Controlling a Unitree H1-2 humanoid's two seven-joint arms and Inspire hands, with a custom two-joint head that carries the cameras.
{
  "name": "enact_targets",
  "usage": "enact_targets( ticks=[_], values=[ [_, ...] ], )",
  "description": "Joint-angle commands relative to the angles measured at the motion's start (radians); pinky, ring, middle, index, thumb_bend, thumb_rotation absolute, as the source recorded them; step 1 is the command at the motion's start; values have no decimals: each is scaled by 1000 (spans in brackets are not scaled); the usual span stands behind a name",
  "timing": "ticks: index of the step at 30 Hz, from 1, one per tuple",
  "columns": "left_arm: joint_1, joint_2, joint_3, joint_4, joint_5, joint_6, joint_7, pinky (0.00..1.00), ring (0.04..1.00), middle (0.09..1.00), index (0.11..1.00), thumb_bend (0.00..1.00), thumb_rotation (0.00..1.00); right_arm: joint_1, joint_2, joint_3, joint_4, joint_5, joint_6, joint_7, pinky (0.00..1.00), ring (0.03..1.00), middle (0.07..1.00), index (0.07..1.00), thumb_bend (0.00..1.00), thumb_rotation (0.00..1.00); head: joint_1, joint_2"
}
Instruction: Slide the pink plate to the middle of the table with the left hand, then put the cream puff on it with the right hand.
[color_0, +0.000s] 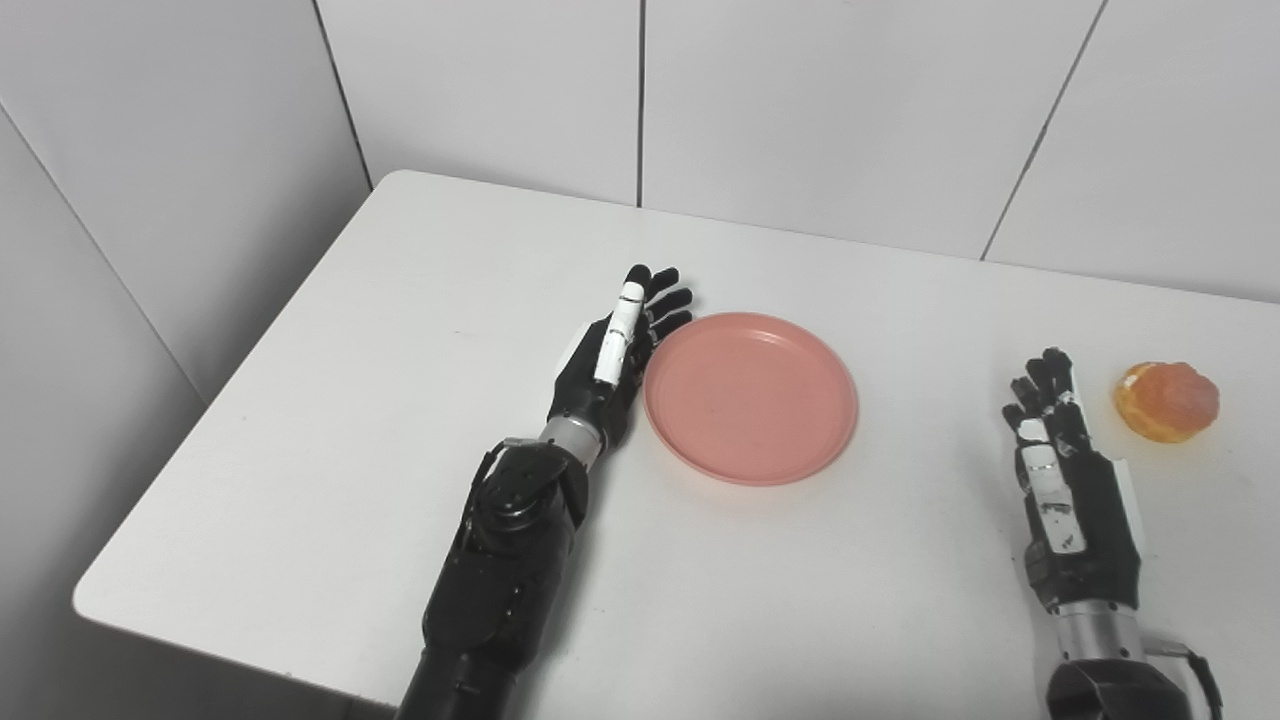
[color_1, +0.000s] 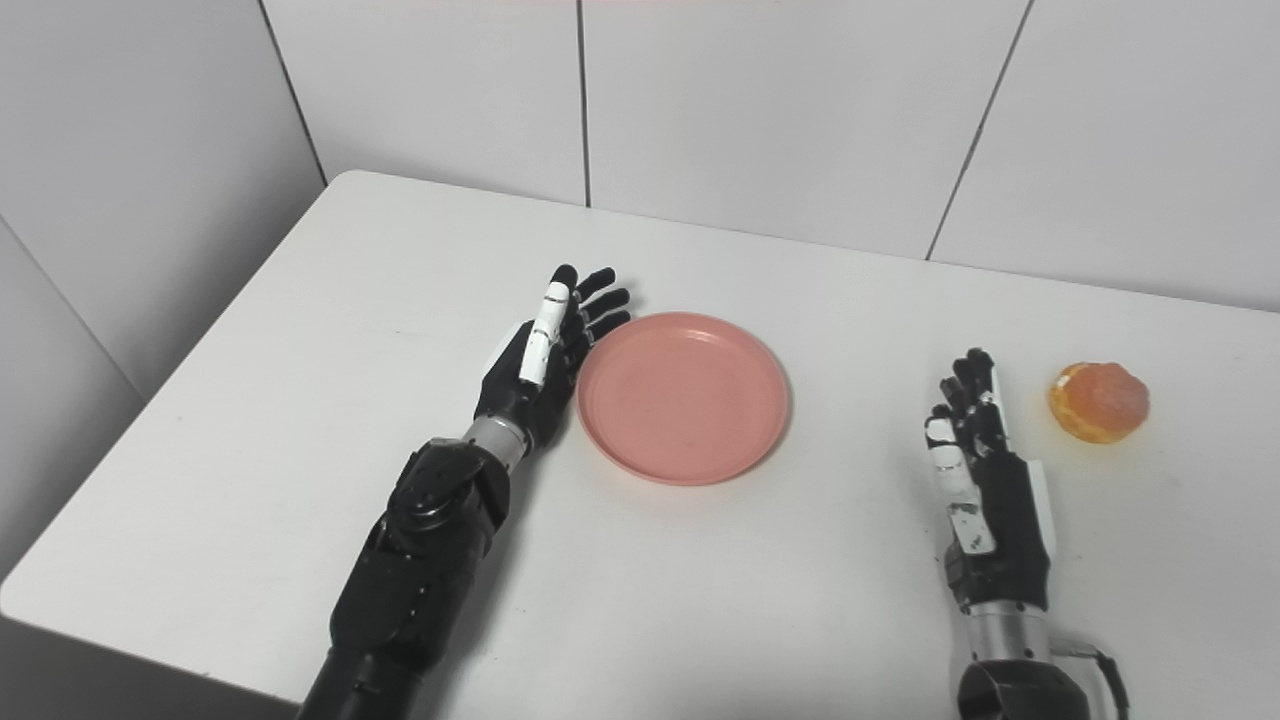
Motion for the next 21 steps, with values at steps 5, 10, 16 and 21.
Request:
enact_targets(
  ticks=[5,10,16,21],
  values=[
    [39,16,-58,-74,11,20,-65,925,917,898,885,570,1000,-39,32,-14,-76,-53,17,-74,1000,983,988,987,615,760,-132,14],
    [76,46,-106,-117,32,29,-102,922,908,898,889,533,1000,-64,45,-18,-111,-72,57,-110,1000,982,983,981,605,773,-213,23],
    [92,68,-109,-133,20,30,-130,911,892,881,872,513,1000,-117,50,-25,-93,-114,47,-153,1000,995,975,970,607,784,-297,34],
    [93,100,-100,-135,22,27,-150,950,919,905,893,539,1000,-144,53,-14,-70,-170,24,-179,1000,991,971,967,639,780,-324,38]
  ],
)
